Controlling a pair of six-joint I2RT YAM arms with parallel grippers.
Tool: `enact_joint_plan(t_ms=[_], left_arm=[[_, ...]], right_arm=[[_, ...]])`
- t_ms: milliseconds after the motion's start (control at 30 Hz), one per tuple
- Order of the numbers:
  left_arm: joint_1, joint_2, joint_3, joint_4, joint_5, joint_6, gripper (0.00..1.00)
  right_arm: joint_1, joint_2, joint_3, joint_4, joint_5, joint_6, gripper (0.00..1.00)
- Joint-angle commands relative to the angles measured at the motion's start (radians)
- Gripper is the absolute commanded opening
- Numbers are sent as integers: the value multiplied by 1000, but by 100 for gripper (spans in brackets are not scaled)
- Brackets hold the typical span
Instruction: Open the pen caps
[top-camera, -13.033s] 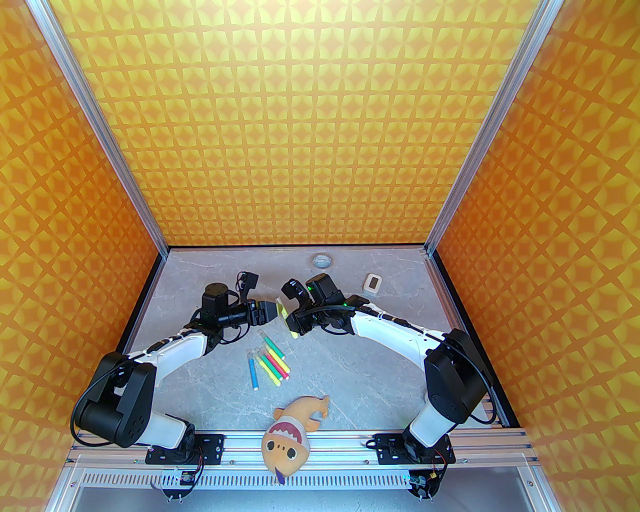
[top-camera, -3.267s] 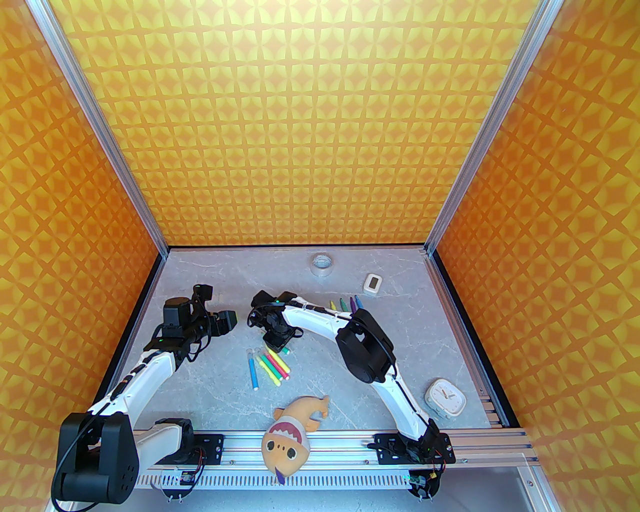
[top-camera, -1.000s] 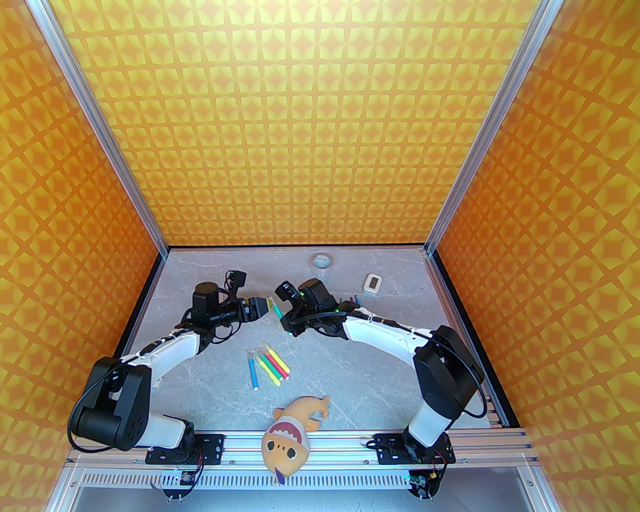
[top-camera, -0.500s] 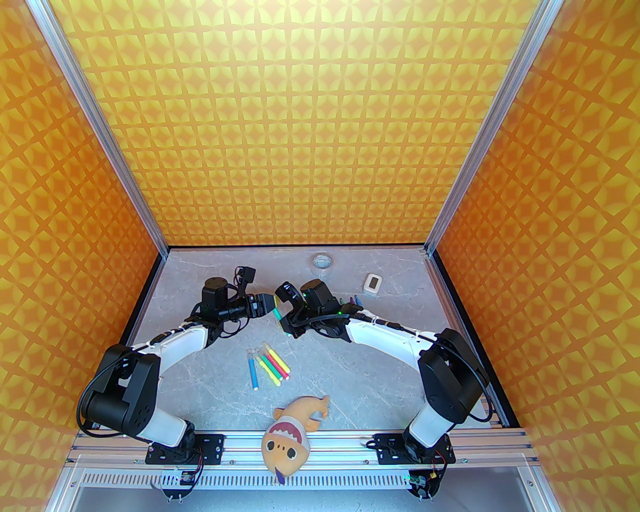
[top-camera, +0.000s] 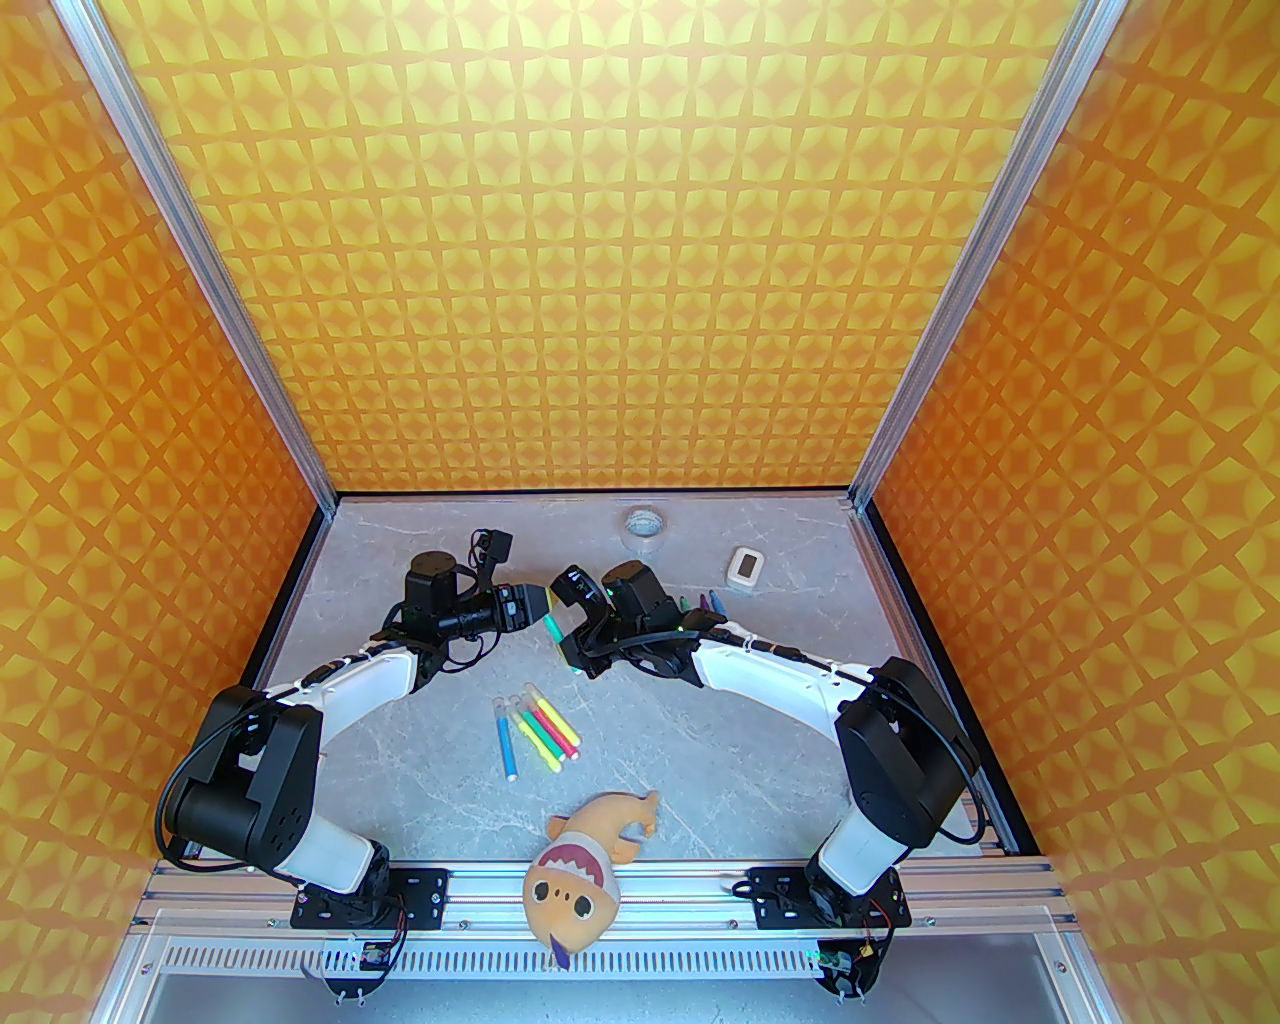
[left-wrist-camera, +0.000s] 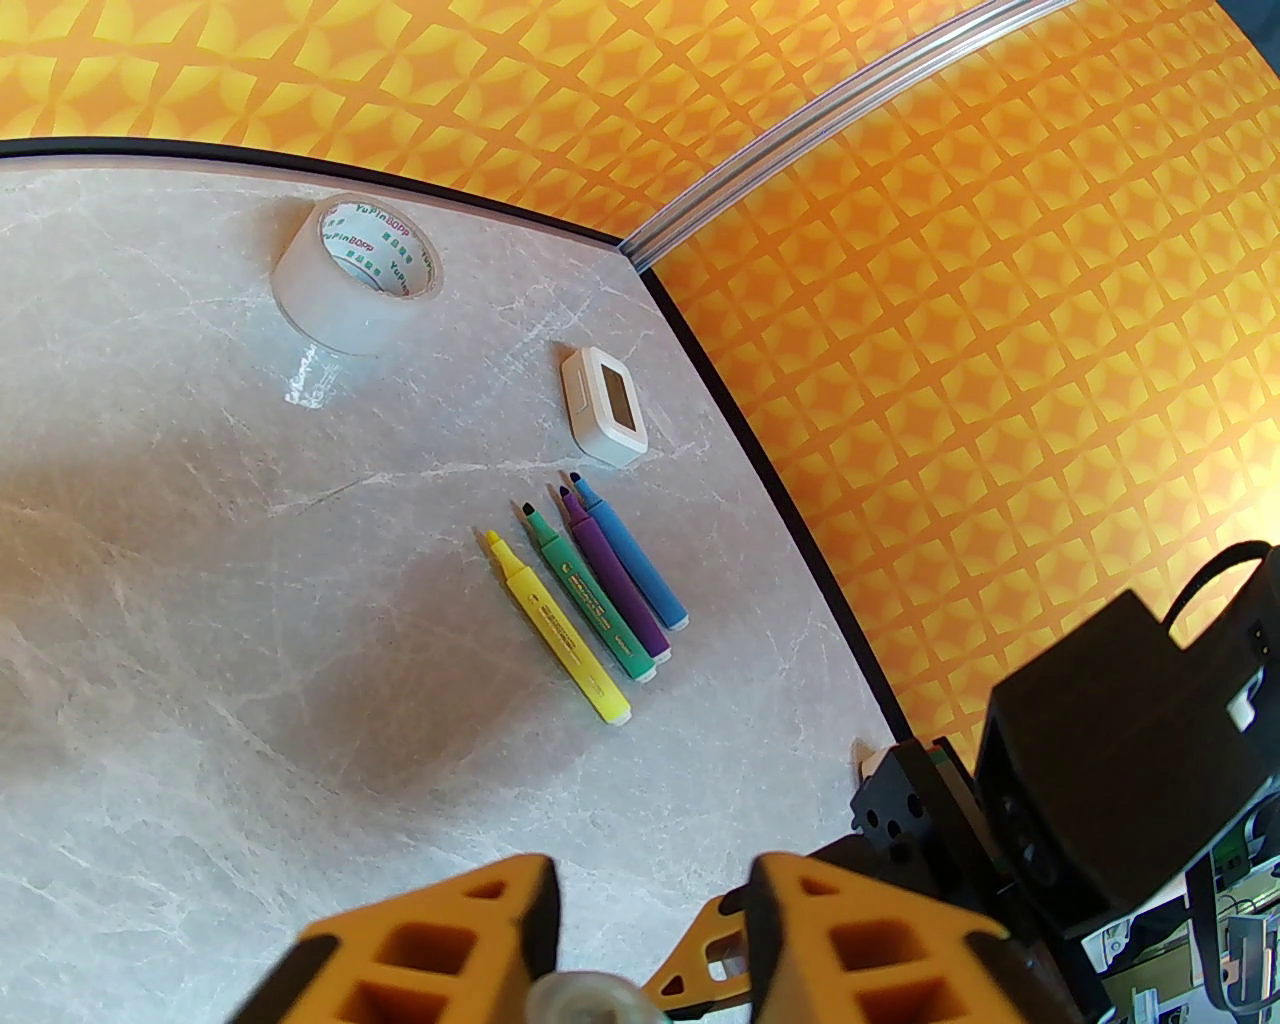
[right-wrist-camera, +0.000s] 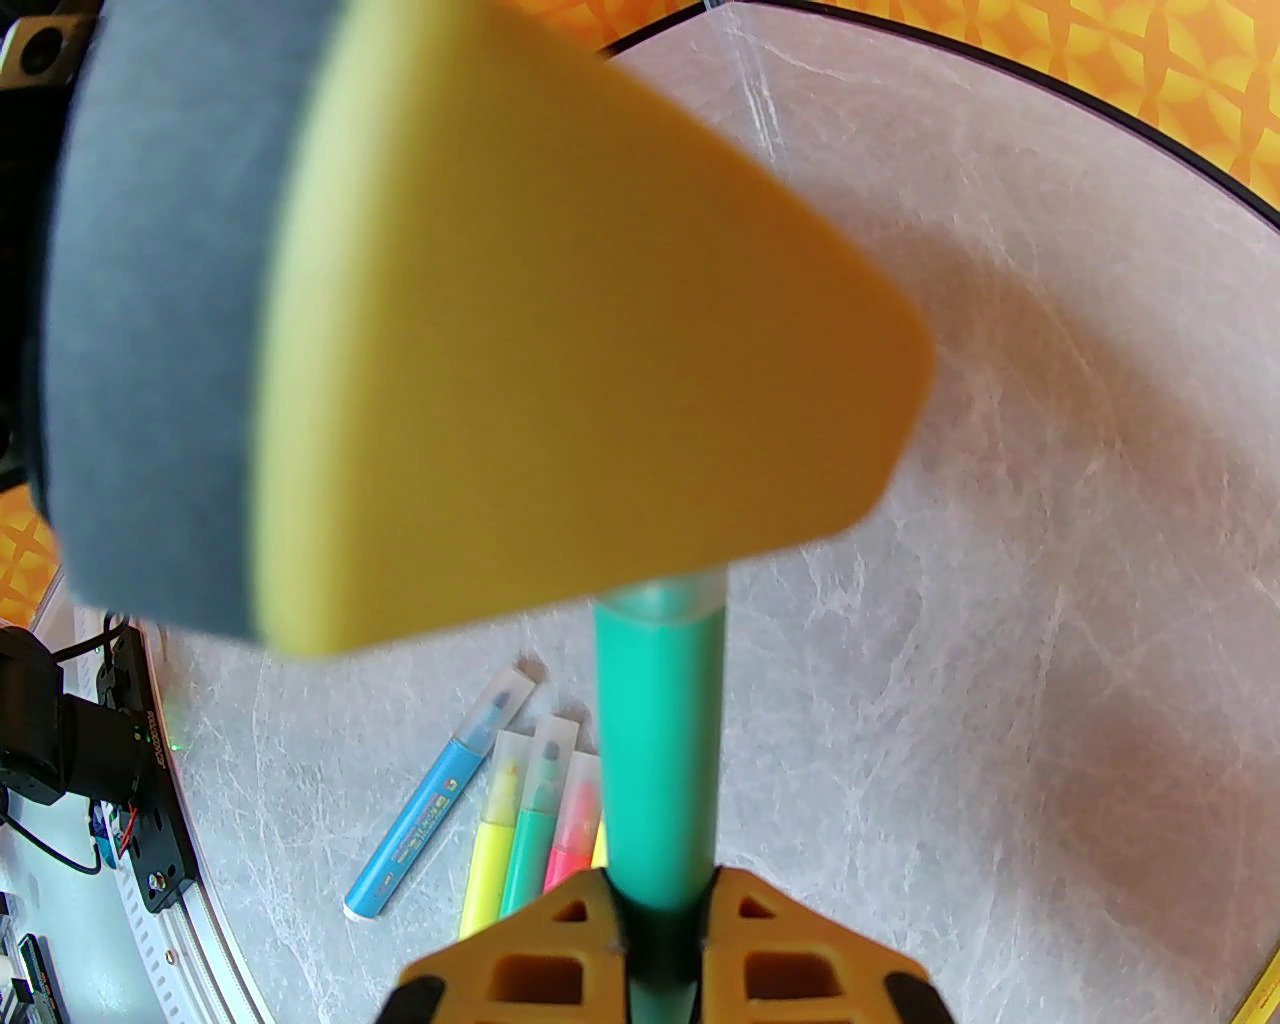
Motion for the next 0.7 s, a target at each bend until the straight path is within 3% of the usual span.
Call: enact_joint_plan(t_ms=[0,267,467,667], left_arm=[[-11,8,30,5,21,-4,30],[-13,12,33,6,26,-10,14],[-13,2,37,9,35,-26,4],[-13,-13,39,21,64,-47,0]], right_arm=[[-3,-33,-12,30,3,12,0],[-2,-46,-21,43,30,18,0],[-3,-39,-29,60,47,15,26],[-3,-33,-41,113,32,31,30]])
